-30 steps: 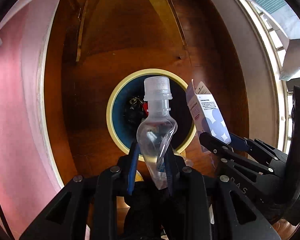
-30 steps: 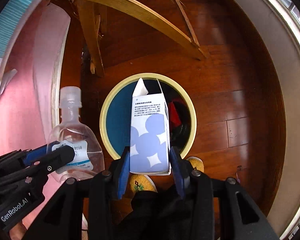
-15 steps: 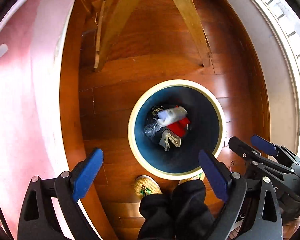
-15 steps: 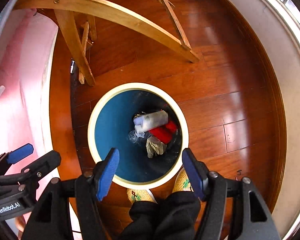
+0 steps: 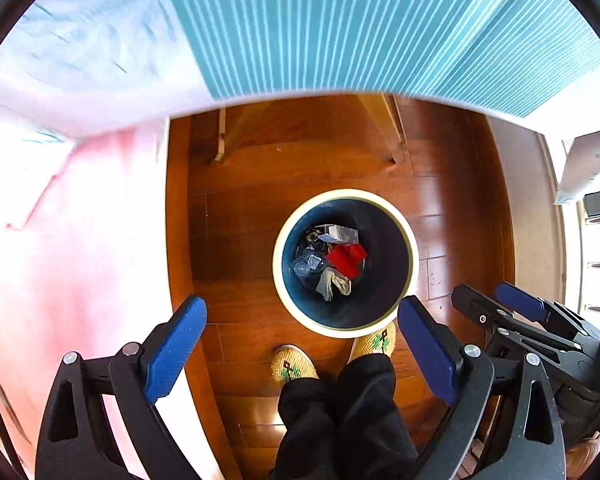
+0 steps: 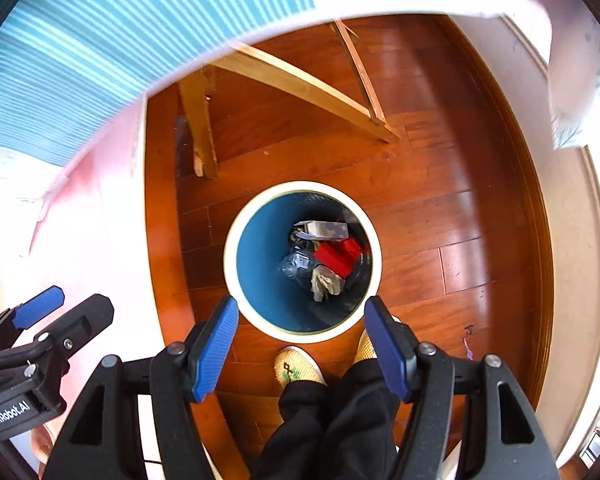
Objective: Collect trash
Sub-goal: 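Raise both tools back toward the table, then grasp the beige rectangular block with the left gripper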
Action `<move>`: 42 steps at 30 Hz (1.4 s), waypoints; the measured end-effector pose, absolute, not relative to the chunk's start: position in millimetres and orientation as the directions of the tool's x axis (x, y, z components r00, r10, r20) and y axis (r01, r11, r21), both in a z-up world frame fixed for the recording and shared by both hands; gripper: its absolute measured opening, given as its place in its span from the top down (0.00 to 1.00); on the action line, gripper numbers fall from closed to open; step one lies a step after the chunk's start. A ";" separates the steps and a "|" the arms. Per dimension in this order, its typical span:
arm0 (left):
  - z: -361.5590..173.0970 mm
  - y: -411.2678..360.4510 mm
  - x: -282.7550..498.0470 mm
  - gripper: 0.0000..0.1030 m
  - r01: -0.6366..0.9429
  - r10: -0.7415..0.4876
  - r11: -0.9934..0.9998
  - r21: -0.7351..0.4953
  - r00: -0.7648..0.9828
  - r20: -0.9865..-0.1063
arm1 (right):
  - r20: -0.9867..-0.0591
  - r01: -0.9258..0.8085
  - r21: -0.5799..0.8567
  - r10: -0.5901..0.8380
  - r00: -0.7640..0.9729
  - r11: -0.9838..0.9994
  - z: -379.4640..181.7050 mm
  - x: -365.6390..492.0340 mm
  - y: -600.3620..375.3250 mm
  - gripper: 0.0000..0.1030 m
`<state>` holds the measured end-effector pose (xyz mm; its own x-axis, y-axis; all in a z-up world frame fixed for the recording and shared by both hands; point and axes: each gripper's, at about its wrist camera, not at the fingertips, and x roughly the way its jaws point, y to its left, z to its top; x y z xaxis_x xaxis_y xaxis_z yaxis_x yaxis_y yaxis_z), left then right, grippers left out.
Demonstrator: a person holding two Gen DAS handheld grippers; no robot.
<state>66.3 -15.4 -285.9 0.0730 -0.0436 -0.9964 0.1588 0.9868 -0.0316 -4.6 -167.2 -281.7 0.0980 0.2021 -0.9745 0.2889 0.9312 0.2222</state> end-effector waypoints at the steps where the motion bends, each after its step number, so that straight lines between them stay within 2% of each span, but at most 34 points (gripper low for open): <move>1: -276.0 -14.4 66.0 0.07 0.158 -0.044 0.987 -0.031 0.079 -0.996 | -0.974 0.284 0.222 0.200 0.104 0.933 -272.3 -4.6 -165.6 0.36; 12: -162.1 -7.8 60.1 0.07 0.217 -0.108 0.974 -0.069 0.176 -0.979 | -0.962 0.259 0.243 0.199 0.185 0.935 -166.6 -2.5 -157.4 0.36; 18: -116.4 -6.8 55.8 0.07 0.268 -0.131 0.961 -0.069 0.220 -0.967 | -0.950 0.247 0.261 0.201 0.240 0.933 -117.4 -1.8 -148.3 0.36; 33: -28.7 20.6 66.4 0.07 0.288 -0.166 0.956 -0.049 0.398 -0.902 | -0.896 0.191 0.242 0.144 0.420 0.951 -13.6 15.4 -134.5 0.36; 42: 15.1 35.4 82.2 0.07 0.305 -0.212 0.950 -0.066 0.478 -0.852 | -0.850 0.202 0.219 0.084 0.521 0.955 27.1 23.4 -136.8 0.36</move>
